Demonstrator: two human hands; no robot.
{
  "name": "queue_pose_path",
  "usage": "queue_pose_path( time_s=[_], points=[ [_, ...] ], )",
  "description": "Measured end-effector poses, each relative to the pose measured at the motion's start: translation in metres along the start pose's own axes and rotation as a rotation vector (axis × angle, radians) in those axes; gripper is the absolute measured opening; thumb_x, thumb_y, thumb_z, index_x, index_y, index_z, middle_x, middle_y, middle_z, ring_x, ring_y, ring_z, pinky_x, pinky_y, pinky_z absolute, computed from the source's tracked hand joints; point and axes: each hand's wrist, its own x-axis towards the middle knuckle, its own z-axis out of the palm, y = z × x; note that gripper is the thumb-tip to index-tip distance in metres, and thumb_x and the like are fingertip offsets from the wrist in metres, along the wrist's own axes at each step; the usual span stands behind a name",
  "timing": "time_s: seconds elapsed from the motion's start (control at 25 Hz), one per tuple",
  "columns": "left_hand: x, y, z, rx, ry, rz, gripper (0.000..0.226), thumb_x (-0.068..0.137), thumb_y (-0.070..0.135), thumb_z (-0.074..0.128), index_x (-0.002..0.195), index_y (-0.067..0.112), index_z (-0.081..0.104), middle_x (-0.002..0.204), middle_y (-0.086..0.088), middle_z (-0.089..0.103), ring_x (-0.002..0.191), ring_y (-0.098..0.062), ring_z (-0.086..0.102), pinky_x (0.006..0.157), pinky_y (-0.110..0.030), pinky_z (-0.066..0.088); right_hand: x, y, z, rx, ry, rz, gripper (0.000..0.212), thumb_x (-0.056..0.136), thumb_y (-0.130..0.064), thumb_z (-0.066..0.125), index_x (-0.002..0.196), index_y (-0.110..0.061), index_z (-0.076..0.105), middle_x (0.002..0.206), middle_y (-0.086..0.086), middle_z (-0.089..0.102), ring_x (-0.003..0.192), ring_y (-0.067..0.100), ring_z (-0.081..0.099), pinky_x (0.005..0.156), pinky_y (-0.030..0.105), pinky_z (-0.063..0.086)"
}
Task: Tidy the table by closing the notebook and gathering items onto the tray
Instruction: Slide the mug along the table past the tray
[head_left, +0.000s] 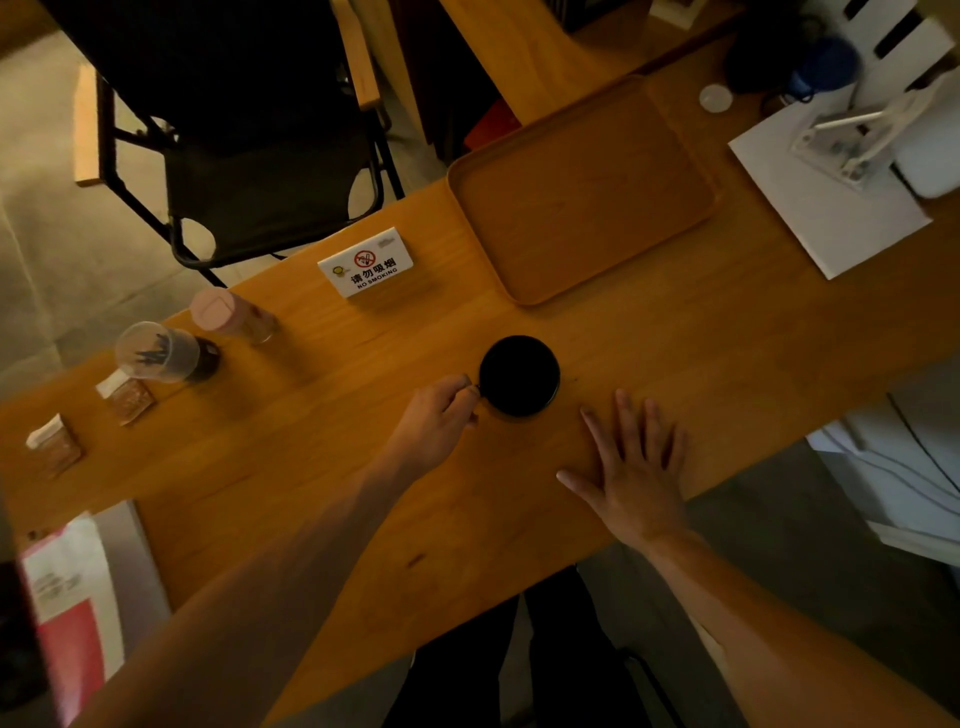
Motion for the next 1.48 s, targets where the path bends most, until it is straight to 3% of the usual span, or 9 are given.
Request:
queue_pose_path(
  time_s=[0.2,0.4,0.48,0.56,0.76,0.88,1.08,1.24,1.48],
  points=[
    [0.001,-0.003,0.002,0.012,-0.007,0.034,0.034,0.105,0.032,0.038,0.089,0.006,0.052,0.089,-0.011,0.057,0.066,-0.011,0.049,0.064,-0.038,0.038,0.001,0.0,0.002,0.01,0.0,0.01,0.086,0.08,-0.088,0.015,0.15,-0.047,-0.015,0.161,-0.001,-0.024,0.146,0.028,-0.025,0.114,0.059,-0.015],
    [-0.002,-0.004,0.007,0.202,0.107,-0.003,0.026,0.1,0.049,0.041,0.101,0.025,0.052,0.109,0.007,0.042,0.076,-0.013,0.052,0.062,-0.031,0.041,0.001,0.0,0.001,0.004,-0.016,0.02,0.086,0.078,-0.09,0.01,0.148,-0.049,-0.017,0.161,-0.001,-0.023,0.147,0.029,-0.022,0.113,0.056,-0.02],
    [-0.002,0.0,0.003,0.187,0.087,-0.079,0.033,0.098,0.051,0.044,0.099,0.021,0.056,0.098,0.003,0.046,0.066,-0.018,0.051,0.056,-0.036,0.04,0.002,-0.001,-0.002,0.013,-0.033,0.026,0.087,0.075,-0.092,0.007,0.147,-0.05,-0.02,0.16,-0.001,-0.026,0.147,0.029,-0.024,0.114,0.058,-0.018],
    [-0.001,0.006,-0.004,0.113,0.017,-0.148,0.036,0.098,0.05,0.047,0.097,0.016,0.058,0.089,-0.016,0.056,0.069,-0.024,0.053,0.059,-0.049,0.044,0.001,-0.001,-0.004,0.032,-0.059,0.028,0.088,0.073,-0.093,0.005,0.145,-0.051,-0.023,0.16,-0.002,-0.027,0.146,0.029,-0.025,0.115,0.06,-0.015],
    [0.001,0.012,-0.018,0.094,-0.076,-0.162,0.034,0.1,0.043,0.049,0.1,0.011,0.06,0.107,-0.025,0.062,0.084,-0.033,0.059,0.077,-0.06,0.05,0.0,0.004,-0.007,0.055,-0.026,0.008,0.089,0.072,-0.094,0.012,0.146,-0.054,-0.015,0.161,0.003,-0.025,0.145,0.026,-0.028,0.115,0.061,-0.011],
    [0.003,0.013,-0.02,0.139,-0.112,-0.141,0.037,0.101,0.042,0.047,0.1,0.008,0.059,0.106,-0.029,0.059,0.08,-0.023,0.051,0.077,-0.06,0.046,0.009,0.02,-0.01,0.031,-0.002,-0.022,0.092,0.072,-0.094,0.018,0.15,-0.052,-0.007,0.163,0.005,-0.019,0.149,0.031,-0.016,0.115,0.064,-0.004],
    [0.006,0.016,-0.018,0.124,-0.142,-0.149,0.039,0.103,0.039,0.046,0.095,0.003,0.057,0.098,-0.031,0.053,0.076,-0.026,0.046,0.076,-0.06,0.043,0.036,0.072,-0.026,-0.021,0.06,-0.085,0.088,0.077,-0.09,0.025,0.152,-0.046,0.01,0.166,0.003,-0.002,0.149,0.037,0.005,0.114,0.069,0.011],
    [0.011,0.028,-0.009,0.112,-0.154,-0.152,0.04,0.1,0.046,0.046,0.091,0.008,0.057,0.095,-0.029,0.052,0.078,-0.04,0.051,0.076,-0.06,0.04,0.056,0.118,-0.038,-0.019,0.072,0.002,0.094,0.073,-0.093,0.026,0.153,-0.047,0.004,0.165,0.001,-0.005,0.15,0.037,-0.002,0.114,0.068,0.004],
    [0.045,0.072,0.026,0.068,-0.134,-0.1,0.035,0.101,0.041,0.047,0.094,0.008,0.059,0.094,-0.02,0.056,0.084,-0.04,0.052,0.077,-0.059,0.041,0.081,0.174,-0.059,0.019,0.104,0.158,0.097,0.073,-0.093,0.024,0.154,-0.044,0.002,0.165,0.005,-0.004,0.149,0.038,-0.002,0.112,0.065,-0.002]
  ],
)
